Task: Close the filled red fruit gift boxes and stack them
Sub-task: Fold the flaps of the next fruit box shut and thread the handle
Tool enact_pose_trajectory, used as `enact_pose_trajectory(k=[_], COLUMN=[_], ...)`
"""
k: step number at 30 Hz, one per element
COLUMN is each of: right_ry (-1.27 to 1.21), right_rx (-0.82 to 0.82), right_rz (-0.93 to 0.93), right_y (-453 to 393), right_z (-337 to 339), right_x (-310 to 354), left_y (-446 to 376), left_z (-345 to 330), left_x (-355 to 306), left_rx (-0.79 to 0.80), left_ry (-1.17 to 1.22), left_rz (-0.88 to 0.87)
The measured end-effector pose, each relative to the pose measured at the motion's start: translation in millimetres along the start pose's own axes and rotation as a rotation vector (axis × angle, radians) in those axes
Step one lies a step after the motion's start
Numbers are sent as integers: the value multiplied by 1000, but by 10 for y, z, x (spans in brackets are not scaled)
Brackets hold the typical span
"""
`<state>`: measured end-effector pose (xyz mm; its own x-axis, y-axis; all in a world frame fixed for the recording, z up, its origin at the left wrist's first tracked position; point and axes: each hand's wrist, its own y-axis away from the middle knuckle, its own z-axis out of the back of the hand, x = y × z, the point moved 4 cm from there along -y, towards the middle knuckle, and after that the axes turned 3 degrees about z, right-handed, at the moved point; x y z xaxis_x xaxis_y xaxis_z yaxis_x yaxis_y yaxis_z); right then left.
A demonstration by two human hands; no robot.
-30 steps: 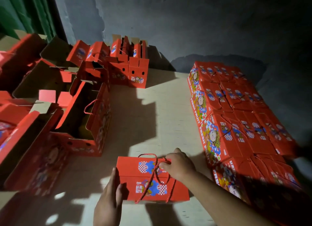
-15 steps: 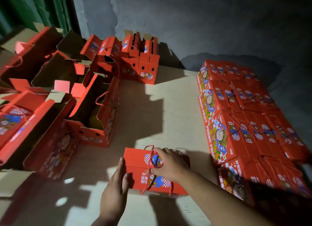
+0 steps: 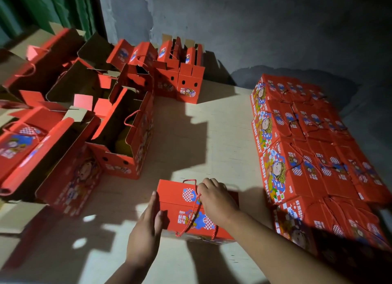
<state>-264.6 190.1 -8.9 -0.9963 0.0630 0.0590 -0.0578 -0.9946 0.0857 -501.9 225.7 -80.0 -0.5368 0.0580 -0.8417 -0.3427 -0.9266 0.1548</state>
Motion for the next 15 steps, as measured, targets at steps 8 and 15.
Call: enact_pose_trajectory(k=[8,15], right_ry=[-910,-1200], right_rx=[-123,-146], right_rz=[-380,-311], right_y=[159,227], right_z=[558,1043], right_x=[-11,137], left_y=[2,33], left_z=[1,50], left_x=[-26,-75], left_rx=[4,-18], left_ry=[1,136], left_rz=[-20,81])
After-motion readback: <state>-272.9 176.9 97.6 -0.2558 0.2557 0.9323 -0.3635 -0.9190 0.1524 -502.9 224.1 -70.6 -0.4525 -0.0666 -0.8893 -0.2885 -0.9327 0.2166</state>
